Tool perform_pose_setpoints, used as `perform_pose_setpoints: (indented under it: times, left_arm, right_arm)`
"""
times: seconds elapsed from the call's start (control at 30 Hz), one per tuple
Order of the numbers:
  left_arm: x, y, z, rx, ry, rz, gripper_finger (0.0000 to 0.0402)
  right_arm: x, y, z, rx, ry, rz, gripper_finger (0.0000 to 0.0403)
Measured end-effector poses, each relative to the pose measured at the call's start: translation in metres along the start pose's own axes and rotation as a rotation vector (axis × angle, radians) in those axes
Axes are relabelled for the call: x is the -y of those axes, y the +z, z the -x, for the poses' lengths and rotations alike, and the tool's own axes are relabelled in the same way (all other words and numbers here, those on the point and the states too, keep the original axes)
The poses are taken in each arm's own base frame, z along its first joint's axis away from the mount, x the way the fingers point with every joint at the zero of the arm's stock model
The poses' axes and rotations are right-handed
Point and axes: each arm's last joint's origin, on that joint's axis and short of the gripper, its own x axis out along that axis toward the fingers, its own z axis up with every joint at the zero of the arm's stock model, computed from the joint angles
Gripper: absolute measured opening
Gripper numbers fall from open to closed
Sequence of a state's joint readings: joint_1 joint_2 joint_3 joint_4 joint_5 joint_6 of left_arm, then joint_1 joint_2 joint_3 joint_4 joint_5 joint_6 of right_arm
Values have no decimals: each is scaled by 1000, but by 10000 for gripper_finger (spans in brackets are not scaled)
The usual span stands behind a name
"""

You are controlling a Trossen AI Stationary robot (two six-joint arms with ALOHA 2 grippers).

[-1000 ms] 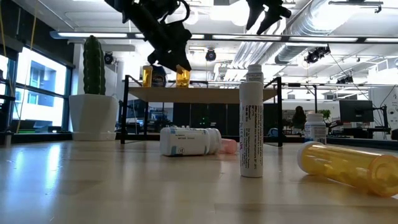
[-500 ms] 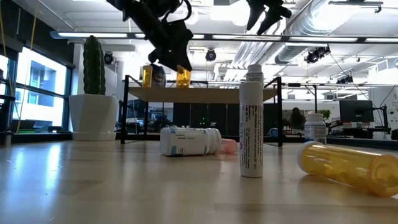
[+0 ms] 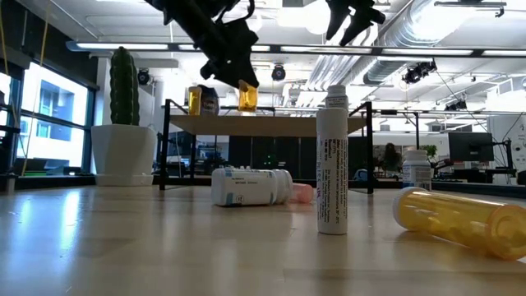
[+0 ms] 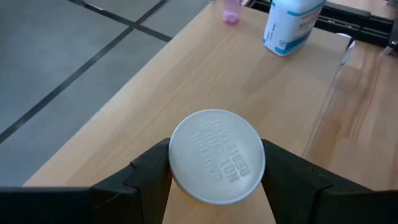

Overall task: Pick and place medicine bottles onto shelf by color
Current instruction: Put the big orange pill bottle on the shelf

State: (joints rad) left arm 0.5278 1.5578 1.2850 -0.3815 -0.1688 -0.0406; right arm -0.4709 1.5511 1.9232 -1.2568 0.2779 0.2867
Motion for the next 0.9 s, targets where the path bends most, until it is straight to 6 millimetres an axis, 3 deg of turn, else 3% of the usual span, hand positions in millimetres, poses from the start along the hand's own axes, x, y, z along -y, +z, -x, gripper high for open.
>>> perform_pose_setpoints:
  times: [0.37,0.63,0.9]
  left_arm:
    - [2,-7,-16,-48,6,5,204]
    - [2,-7,-16,-56,9,19,207]
    - [1,-9,-15,-69,10,16,254]
  right_arm:
    - [0,0,0,0,0,-3,239]
    - [0,0,0,0,0,-3,239]
    - [0,0,0,-4,12,-4,239]
